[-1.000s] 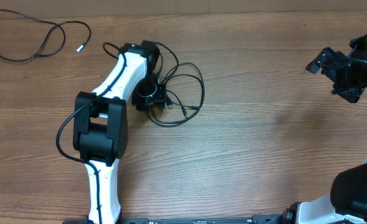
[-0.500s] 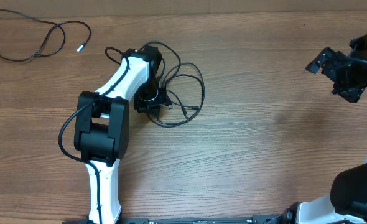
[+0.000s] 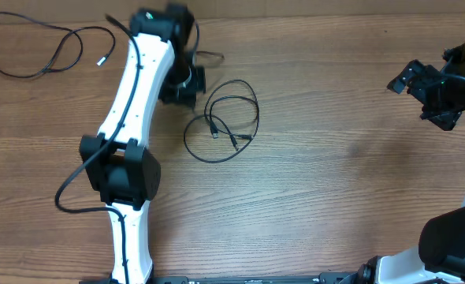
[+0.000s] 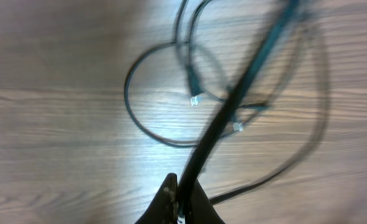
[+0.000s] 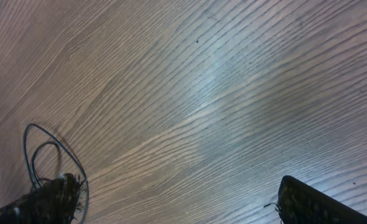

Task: Untangle cables

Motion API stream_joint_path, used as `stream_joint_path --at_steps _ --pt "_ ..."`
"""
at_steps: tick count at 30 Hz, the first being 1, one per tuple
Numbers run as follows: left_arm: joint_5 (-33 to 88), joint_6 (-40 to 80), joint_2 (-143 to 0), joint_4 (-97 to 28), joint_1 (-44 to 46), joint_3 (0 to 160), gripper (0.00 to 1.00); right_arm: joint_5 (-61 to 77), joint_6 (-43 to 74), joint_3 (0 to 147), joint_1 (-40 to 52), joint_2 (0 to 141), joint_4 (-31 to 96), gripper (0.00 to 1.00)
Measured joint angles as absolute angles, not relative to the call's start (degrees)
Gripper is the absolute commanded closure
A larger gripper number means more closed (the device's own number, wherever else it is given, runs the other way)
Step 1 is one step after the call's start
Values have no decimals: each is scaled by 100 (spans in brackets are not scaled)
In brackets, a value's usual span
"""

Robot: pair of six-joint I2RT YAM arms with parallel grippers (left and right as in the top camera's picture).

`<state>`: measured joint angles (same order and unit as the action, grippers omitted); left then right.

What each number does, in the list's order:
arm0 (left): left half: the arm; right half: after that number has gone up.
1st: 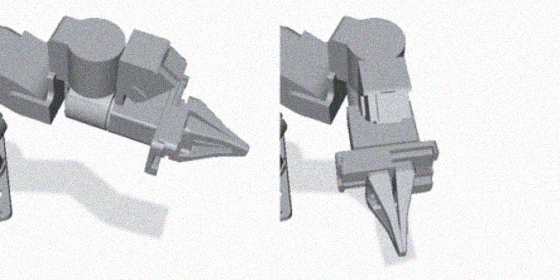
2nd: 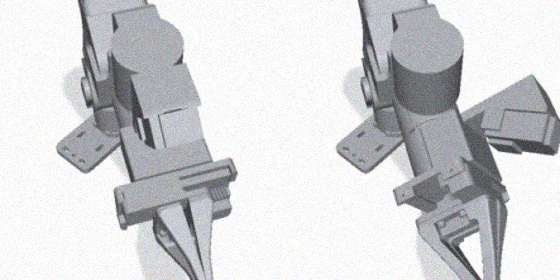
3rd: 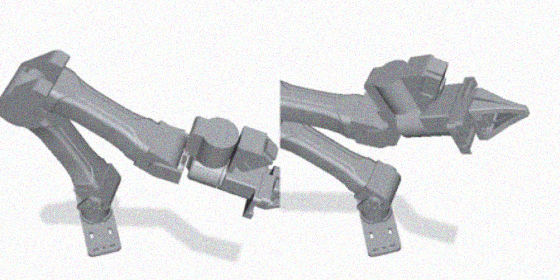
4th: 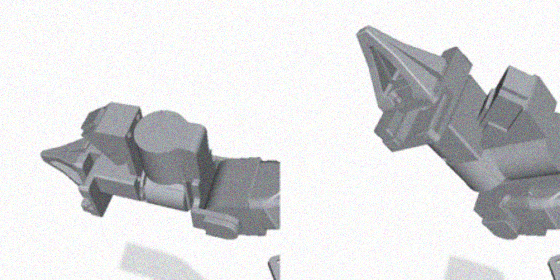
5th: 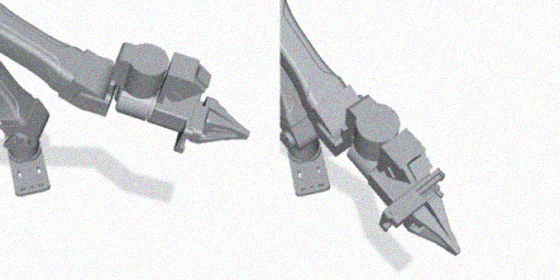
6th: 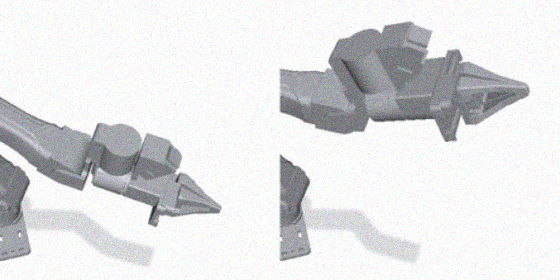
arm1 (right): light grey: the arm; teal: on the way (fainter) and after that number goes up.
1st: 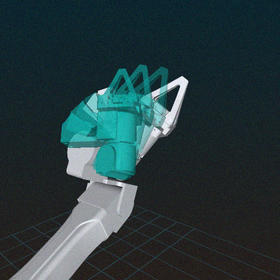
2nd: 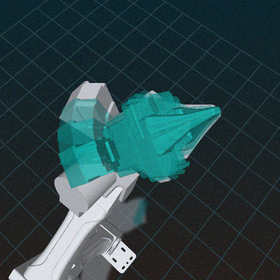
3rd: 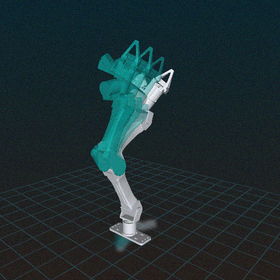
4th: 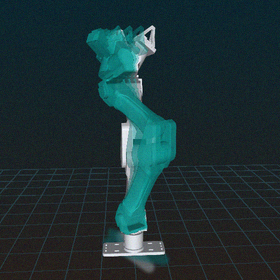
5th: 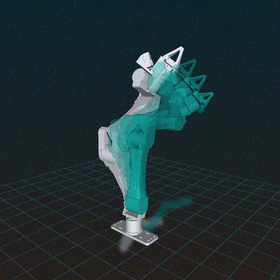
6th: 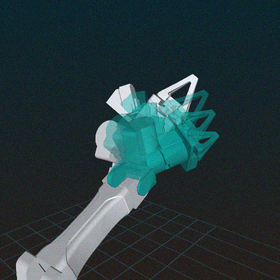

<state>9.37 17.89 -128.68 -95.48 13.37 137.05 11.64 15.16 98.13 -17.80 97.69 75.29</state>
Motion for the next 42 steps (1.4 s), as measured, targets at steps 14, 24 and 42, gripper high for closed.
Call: stream_joint_path --at_steps 14,24,42 --pt "1721 1721 -12228 -9668 1715 16542 96 1164 1516 9813 -1780 9769 7526 0" --pt "2499 1719 -11109 -9675 1712 16625 96 1162 1516 9813 -1780 9769 7524 0" --pt "1739 1796 -10554 -9692 1321 15723 96 1162 1518 9813 -1780 9769 7524 0"
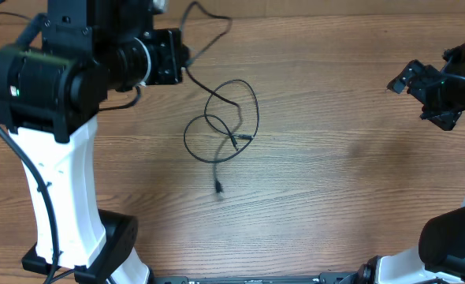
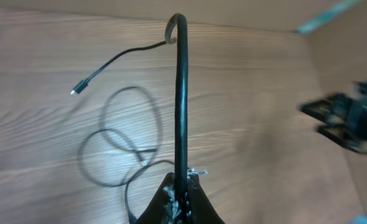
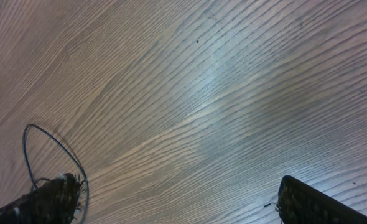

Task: Untangle cables

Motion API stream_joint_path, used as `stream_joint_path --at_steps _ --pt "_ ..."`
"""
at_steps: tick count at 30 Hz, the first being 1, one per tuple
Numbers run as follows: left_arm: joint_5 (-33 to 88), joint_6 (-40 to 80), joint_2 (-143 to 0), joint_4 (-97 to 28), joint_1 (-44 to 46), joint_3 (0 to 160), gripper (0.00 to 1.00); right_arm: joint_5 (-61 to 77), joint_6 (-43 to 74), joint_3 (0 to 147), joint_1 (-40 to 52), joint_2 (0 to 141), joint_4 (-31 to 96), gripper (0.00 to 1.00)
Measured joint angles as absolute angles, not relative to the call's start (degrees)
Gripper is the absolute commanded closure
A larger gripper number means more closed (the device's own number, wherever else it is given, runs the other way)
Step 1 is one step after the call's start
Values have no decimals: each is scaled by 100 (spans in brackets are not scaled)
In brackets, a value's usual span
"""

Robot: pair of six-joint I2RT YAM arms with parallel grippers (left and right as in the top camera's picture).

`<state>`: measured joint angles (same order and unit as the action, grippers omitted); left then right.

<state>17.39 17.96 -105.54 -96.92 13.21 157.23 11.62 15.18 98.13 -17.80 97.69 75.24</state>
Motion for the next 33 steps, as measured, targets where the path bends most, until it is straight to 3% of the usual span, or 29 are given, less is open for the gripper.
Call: stream_joint_path --at_steps 10,21,33 --pt "921 1776 -10510 -9668 224 14523 96 1162 1514 9813 -1780 9769 7526 0" --pt "10 1916 -10503 -9636 -187 13017 96 1160 1514 9813 -1780 9769 7526 0" --pt "-565 2429 -10499 -8176 -1494 11664 96 1162 1514 9813 -1780 9769 7524 0"
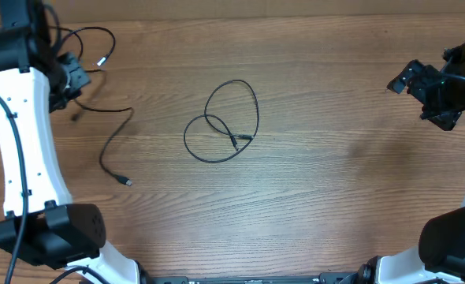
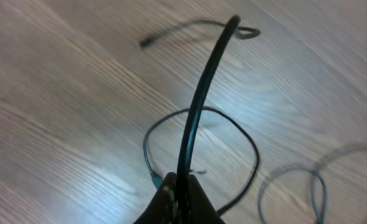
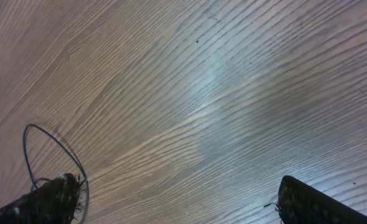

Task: Untangle cables

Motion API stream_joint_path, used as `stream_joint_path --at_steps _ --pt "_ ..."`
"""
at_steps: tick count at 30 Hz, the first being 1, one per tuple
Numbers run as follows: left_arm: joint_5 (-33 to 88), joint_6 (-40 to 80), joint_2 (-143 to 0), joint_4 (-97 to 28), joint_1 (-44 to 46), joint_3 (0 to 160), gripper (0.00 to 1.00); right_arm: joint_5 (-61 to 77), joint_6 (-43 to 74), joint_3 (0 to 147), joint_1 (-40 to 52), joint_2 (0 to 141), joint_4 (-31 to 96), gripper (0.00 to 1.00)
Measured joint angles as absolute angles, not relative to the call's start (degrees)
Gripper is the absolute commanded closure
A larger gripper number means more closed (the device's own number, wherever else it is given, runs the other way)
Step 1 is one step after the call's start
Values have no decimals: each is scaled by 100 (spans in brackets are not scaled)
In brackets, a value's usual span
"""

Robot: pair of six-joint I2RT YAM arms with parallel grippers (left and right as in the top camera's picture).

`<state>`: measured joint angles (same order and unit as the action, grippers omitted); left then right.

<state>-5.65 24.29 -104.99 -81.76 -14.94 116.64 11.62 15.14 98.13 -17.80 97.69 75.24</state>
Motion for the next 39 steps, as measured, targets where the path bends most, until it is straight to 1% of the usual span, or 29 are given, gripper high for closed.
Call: stream_joint_path --at_steps 8,14,22,29,30,32,33,34,35,39 --pt "-701 2971 -10499 -7244 -2397 10836 96 1164 1516 9813 -1780 9771 7524 0" --pt "-1437 2926 -10499 -6595 -2853 10372 96 1162 1514 9813 -1780 9771 7526 0" --pt "-2672 1922 -10499 -5057 -2897 9450 96 1162 1516 9813 -1780 9771 7526 0" --pt "-3210 867 -10499 -3809 -2897 8429 95 1162 1518 9813 -1780 9769 7526 0" --pt "-3245 727 -10499 -3664 -2897 8261 91 1164 1514 9813 -1780 9769 7529 0" --pt "-3282 537 -10499 -3385 -2897 7944 78 1162 1514 9813 -1780 9771 7526 0" --pt "-3288 469 -10499 -3295 -2897 7815 66 1164 1514 9813 -1780 9771 7531 0" --pt "-3291 333 -10499 -3170 -2897 7655 46 1166 1516 9813 -1780 9769 7526 0" --pt "-3286 342 -10499 -3127 -2897 7596 35 1162 1516 9813 -1780 9771 7526 0" --pt "-3208 252 -10499 -3092 -2886 7498 25 1162 1514 9813 -1780 9771 7529 0"
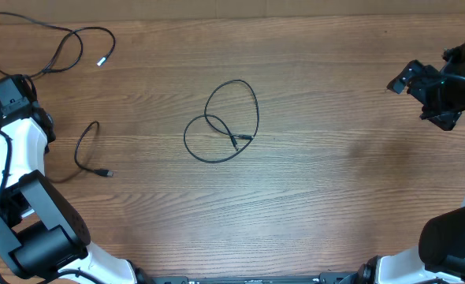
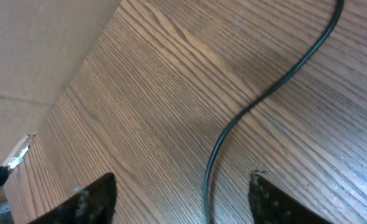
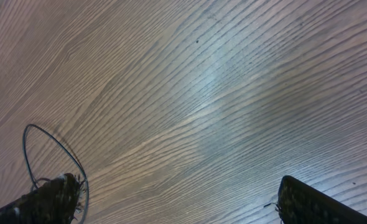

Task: Untangle cables

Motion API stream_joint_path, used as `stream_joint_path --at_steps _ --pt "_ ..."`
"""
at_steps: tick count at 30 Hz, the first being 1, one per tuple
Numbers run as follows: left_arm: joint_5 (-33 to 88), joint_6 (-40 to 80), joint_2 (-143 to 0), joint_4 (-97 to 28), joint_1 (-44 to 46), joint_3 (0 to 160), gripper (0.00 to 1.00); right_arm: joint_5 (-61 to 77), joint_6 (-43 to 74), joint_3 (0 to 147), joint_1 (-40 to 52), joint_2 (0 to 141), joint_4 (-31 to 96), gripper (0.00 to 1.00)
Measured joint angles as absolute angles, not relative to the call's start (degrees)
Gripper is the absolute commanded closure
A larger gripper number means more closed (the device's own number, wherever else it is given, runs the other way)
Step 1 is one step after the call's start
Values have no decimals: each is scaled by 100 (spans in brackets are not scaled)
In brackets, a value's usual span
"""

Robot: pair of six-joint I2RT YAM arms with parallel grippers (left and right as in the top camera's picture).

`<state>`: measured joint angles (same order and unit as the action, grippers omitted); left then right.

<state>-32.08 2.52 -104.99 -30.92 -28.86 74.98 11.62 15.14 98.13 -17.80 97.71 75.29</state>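
Observation:
One short black cable [image 1: 85,148] lies by itself on the wooden table [image 1: 335,197] at the left, its plug [image 1: 106,172] pointing right. A second black cable [image 1: 223,120] is coiled in loops at the middle. My left gripper [image 1: 9,88] sits at the table's left edge, open; in the left wrist view a black cable [image 2: 258,99] runs along the wood between its spread fingers [image 2: 91,200], ungripped. My right gripper [image 1: 420,96] hovers at the far right, open and empty, with the coil's loop [image 3: 46,144] at its view's lower left.
A long black cable [image 1: 43,47] with a pale plug [image 1: 101,61] sprawls in the back left corner, close to my left arm. The left wrist view shows the table's edge [image 2: 78,68] with floor beyond it.
My left gripper has opened and let go of the short cable, which now lies flat at the left. The gripper has moved further left and nearer. The right arm has not moved.
My left gripper was shut on a cable at the tangle in the middle. Then it held that cable up, one end trailing from the coil. Then it held it at the left, free of the coil. Now the cable lies apart, released.

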Motion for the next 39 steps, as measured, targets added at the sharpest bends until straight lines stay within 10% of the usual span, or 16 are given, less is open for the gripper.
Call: stream_joint_path --at_steps 6,17,39 --pt "-3124 397 -10447 -3795 -2650 7806 12 1162 1514 9813 -1780 9771 7529 0" --pt "-620 257 -9874 -4805 -2193 8556 21 1164 1516 9813 -1780 9769 7526 0" --pt "158 -416 -12038 -5599 -3245 8431 46 1166 1514 9813 -1780 9771 7529 0"
